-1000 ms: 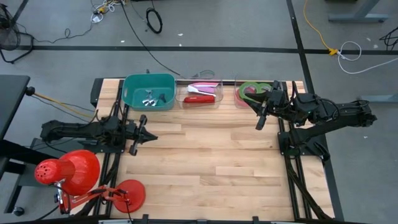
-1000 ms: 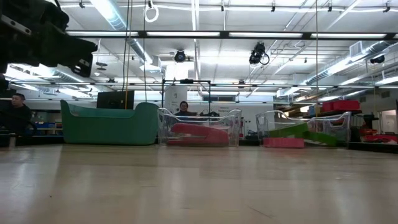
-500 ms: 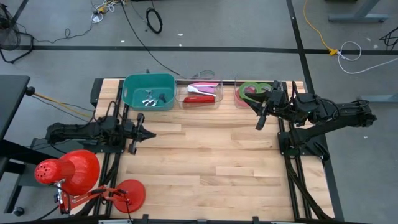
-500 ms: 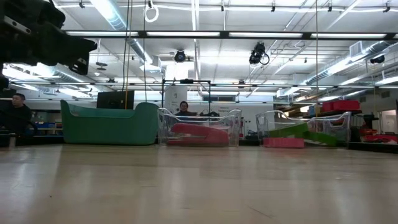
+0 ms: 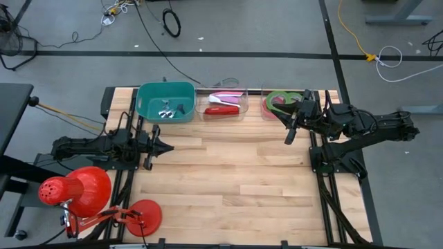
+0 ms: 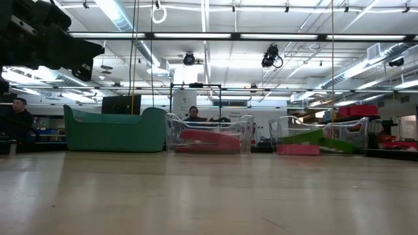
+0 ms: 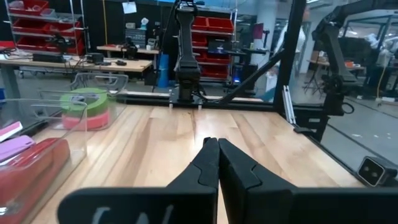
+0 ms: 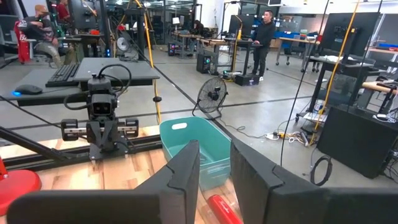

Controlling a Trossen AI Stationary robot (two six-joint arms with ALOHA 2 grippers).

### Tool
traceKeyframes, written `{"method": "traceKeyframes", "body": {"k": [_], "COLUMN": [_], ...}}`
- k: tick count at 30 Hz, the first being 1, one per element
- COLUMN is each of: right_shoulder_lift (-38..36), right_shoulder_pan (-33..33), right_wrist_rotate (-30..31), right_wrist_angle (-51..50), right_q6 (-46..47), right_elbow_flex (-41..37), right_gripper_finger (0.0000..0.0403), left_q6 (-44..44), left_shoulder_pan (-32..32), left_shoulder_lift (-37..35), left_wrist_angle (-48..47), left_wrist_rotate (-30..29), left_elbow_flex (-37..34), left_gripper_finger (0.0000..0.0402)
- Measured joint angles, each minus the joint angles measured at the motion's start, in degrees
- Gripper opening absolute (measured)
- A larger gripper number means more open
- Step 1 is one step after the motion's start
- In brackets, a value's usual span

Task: Pick and place Stapler, Stapler remover, tape
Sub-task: Return to Home Position

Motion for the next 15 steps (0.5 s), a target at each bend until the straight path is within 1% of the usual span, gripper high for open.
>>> {"method": "traceKeyframes", "body": {"k": [15], "right_shoulder_lift": [0.00], "right_shoulder_pan": [-0.01], "right_wrist_rotate": [0.00], "right_wrist_angle": [-0.01], "right_q6": [0.02], "right_elbow_flex": [0.00], "right_gripper_finger": [0.0091], "left_q6": [-0.38], "left_shoulder_pan": [0.00], "left_shoulder_lift": [0.30], "left_wrist_angle": [1.66], "left_wrist_rotate": [0.17], "left_elbow_flex": [-0.03], "left_gripper_finger": [0.0007]}}
